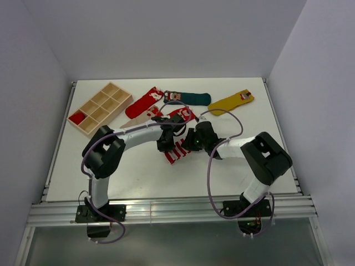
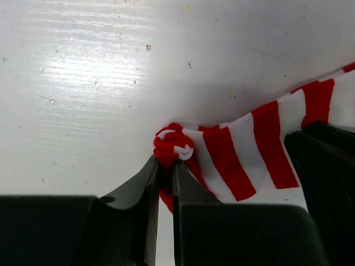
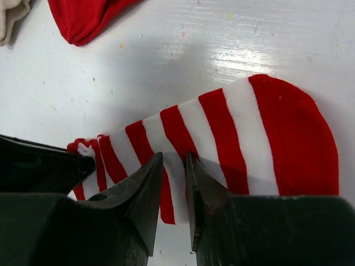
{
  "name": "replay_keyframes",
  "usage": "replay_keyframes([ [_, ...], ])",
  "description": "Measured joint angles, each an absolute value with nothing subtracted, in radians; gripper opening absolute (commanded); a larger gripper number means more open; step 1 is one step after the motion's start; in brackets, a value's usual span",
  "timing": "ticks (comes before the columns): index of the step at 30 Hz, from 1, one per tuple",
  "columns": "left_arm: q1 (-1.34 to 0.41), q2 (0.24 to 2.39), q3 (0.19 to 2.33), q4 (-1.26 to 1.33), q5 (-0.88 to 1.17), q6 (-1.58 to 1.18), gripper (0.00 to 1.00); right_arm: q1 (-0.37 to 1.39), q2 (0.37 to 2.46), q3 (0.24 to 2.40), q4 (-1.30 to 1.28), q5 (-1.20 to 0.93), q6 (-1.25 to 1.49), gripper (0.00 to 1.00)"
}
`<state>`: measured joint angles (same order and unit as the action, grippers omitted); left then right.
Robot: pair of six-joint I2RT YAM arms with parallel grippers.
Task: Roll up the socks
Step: Roll the sock at the center of the board.
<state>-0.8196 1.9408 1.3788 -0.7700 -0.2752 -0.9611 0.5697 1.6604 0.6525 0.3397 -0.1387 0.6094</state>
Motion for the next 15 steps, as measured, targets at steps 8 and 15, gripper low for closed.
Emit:
replay_keyframes([
  [8,-0.82,2.011,1.476,-0.87,-0.272,-0.91,0.0,0.635,1.485,0.533,0.363,-0.027,0.539,0.41],
  [15,-0.82,2.027,1.496,-0.889,-0.269,-0.894,0.0,0.889,1.297,0.469,0.435,0.181,0.425,0.5],
])
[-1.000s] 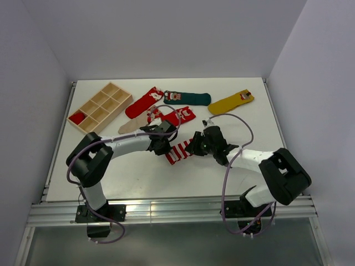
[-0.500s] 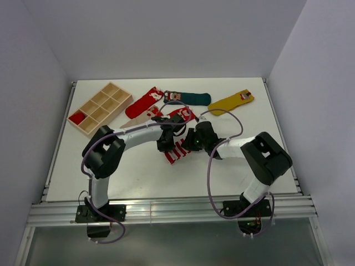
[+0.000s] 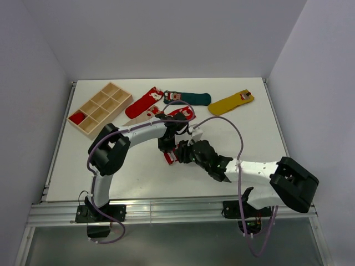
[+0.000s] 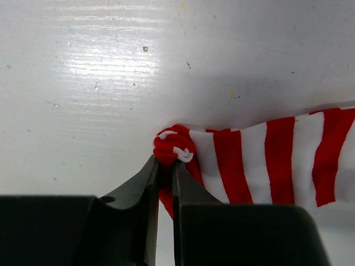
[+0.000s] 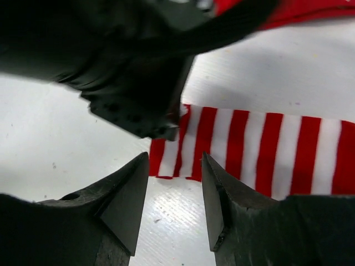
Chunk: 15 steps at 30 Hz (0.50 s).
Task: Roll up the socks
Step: Roll the sock at the center of the board.
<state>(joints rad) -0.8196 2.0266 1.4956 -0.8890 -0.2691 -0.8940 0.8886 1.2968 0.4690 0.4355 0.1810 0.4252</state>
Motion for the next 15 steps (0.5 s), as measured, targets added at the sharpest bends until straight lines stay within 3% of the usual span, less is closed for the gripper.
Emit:
replay_keyframes([
  [15,-0.819,2.04,1.512,-0.904,-0.26,-0.877,0.0,1.176,1.515,0.544,0.479,0.401,0.23,0.52],
])
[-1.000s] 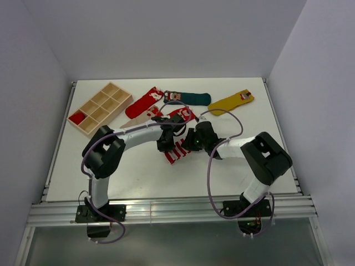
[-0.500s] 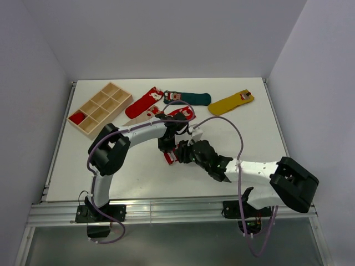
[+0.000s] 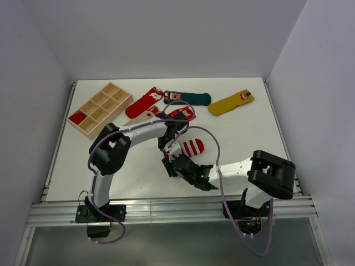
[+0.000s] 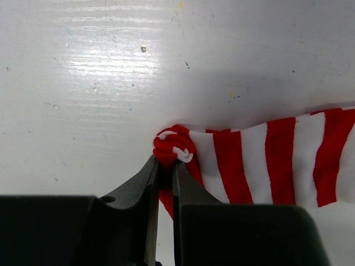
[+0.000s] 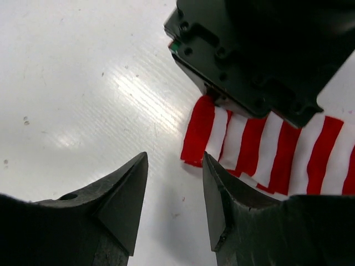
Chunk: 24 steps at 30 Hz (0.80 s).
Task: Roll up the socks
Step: Roll the sock at the center of the board.
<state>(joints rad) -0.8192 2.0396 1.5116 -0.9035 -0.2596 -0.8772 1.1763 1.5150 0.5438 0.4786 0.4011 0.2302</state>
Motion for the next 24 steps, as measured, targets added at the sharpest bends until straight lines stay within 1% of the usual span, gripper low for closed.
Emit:
replay_keyframes([
  [13,-0.813,2.04,1.512,-0.903,-0.245,-0.874,0.0,1.2,1.655,0.672,0.445,0.536,0.162,0.53],
  [24,-0.807,2.041,1.512,-0.902,-0.226,-0.867,0.0,1.2,1.749,0.736,0.34,0.622,0.22,0.49],
])
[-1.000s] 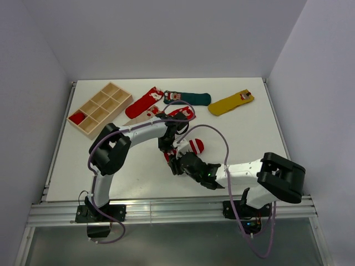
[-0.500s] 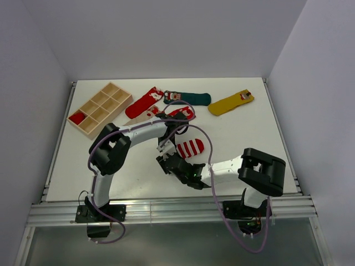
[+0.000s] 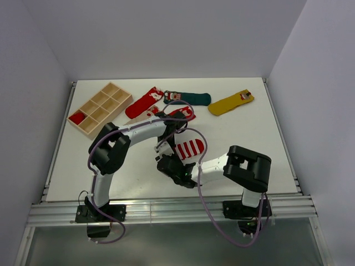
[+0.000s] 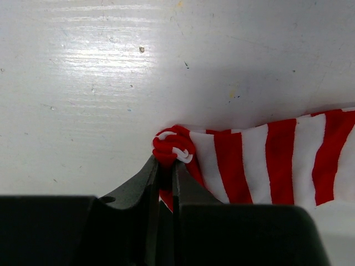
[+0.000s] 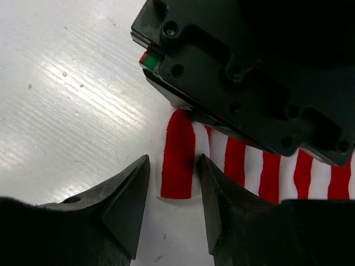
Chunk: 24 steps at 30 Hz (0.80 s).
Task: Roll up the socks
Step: Roll the sock at the center of the board.
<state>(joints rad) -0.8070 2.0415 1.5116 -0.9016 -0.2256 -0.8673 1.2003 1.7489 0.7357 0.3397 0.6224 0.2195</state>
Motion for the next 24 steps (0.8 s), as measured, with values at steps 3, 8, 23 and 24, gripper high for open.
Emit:
replay_keyframes([
  [3,-0.804,2.042,1.512,-0.901,-0.218,-0.859,0.0,1.2,1.779,0.76,0.31,0.637,0.232,0.47],
  [8,-0.796,2.045,1.515,-0.902,-0.203,-0.85,0.0,1.198,1.802,0.796,0.26,0.654,0.249,0.32],
  [23,-0.706,1.899,1.298,-0.709,-0.068,-0.915,0.56,1.127,1.721,0.752,0.244,0.471,0.228,0.0],
  [24,-0.698,1.871,1.26,-0.686,-0.058,-0.933,0.62,1.106,1.695,0.731,0.247,0.419,0.232,0.0],
])
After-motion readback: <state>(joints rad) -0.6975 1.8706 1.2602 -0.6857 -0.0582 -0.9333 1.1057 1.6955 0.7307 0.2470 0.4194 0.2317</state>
